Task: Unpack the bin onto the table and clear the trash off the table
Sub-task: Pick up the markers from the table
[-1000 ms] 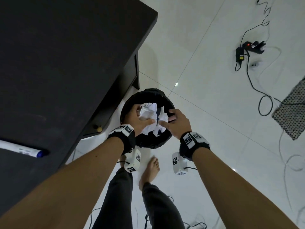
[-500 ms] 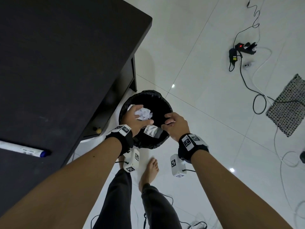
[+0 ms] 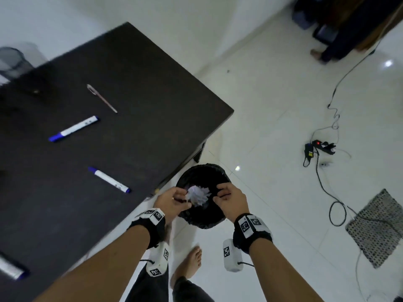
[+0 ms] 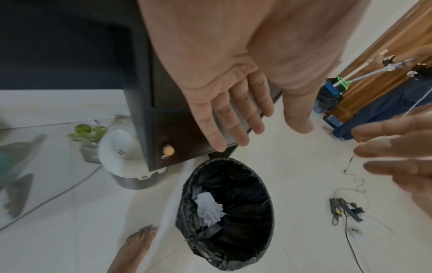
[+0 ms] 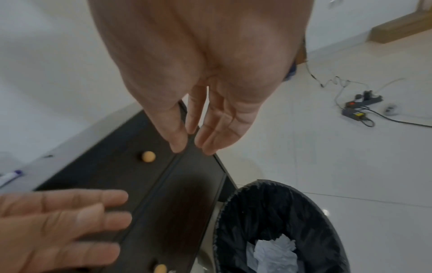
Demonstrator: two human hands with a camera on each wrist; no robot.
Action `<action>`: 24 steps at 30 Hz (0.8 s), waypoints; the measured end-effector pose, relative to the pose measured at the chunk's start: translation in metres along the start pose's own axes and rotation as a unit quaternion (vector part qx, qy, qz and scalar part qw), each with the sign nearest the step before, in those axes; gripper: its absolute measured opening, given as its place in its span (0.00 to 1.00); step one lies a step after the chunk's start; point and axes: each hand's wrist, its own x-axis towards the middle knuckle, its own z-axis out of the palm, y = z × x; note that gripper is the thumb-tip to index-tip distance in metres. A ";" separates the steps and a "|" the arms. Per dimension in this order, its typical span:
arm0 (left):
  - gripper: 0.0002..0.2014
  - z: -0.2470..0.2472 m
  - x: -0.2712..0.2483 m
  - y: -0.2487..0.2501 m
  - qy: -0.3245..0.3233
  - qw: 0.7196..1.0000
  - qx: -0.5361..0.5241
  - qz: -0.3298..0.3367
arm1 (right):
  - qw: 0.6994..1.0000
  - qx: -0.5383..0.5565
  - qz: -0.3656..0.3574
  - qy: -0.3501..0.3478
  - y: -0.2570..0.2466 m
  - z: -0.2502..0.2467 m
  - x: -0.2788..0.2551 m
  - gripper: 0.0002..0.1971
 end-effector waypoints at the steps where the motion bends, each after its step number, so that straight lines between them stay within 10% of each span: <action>1: 0.17 -0.011 -0.017 -0.004 0.005 1.000 0.005 -0.006 | 1.000 -0.003 -0.015 -0.010 -0.014 0.002 -0.007 0.16; 13: 0.14 -0.171 -0.173 -0.075 0.195 0.975 -0.091 -0.054 | 0.970 -0.093 -0.179 -0.133 -0.182 0.105 -0.033 0.15; 19: 0.09 -0.253 -0.220 -0.114 0.456 0.879 -0.061 -0.126 | 0.932 -0.204 -0.269 -0.132 -0.226 0.195 -0.022 0.20; 24: 0.21 -0.281 -0.221 -0.141 0.480 0.846 -0.020 -0.231 | 0.927 -0.265 -0.247 -0.097 -0.235 0.236 -0.020 0.23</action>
